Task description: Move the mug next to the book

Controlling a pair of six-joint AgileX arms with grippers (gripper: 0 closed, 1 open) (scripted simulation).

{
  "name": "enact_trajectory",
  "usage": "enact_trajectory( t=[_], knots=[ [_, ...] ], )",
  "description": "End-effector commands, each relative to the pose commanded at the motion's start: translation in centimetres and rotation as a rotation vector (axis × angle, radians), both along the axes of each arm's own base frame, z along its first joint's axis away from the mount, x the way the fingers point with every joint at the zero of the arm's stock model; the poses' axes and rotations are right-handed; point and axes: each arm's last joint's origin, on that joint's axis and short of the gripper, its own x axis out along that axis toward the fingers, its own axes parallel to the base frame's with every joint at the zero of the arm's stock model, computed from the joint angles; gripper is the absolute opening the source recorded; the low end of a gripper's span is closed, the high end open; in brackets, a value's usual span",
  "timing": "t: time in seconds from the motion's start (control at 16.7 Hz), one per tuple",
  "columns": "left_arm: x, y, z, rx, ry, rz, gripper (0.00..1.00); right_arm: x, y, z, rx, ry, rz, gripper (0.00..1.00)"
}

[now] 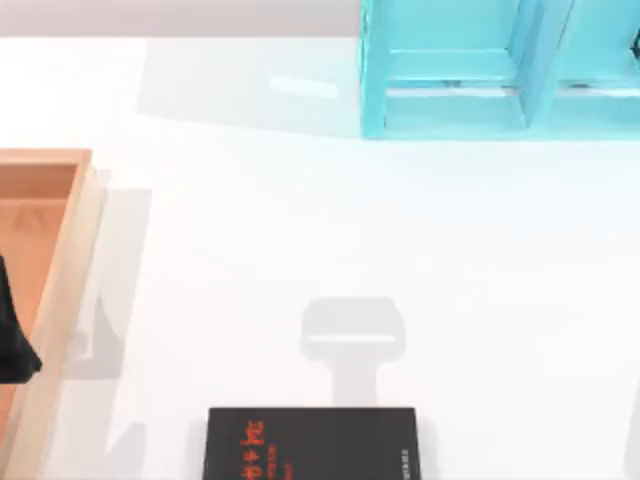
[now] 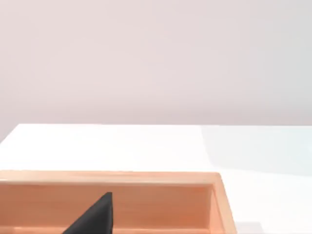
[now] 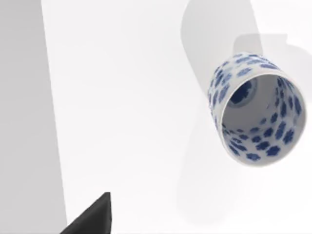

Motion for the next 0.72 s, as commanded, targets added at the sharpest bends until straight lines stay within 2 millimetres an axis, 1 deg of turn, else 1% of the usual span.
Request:
enact_trajectory(
  t=[0.12,0.24,0.54,0.66,0.72],
  knots=[
    [0.0,0.0,0.0,0.0,0.0,0.0,1.0,0.0,-0.1,-0.4,0.001,0.002,-0.001,1.0],
    [0.0,0.0,0.0,0.0,0.0,0.0,1.0,0.2,-0.2,-1.8,0.002,0.005,-0.003,1.0],
    [0.0,0.0,0.0,0.0,0.0,0.0,1.0,0.4,-0.4,-7.3,-0.005,-0.004,-0.003,1.0],
    [0.0,0.0,0.0,0.0,0.0,0.0,1.0,0.2,-0.3,-9.0,-0.004,-0.002,-0.003,1.0],
    [0.0,0.0,0.0,0.0,0.0,0.0,1.0,0.1,-0.2,-9.6,-0.002,0.0,-0.003,1.0]
  ],
)
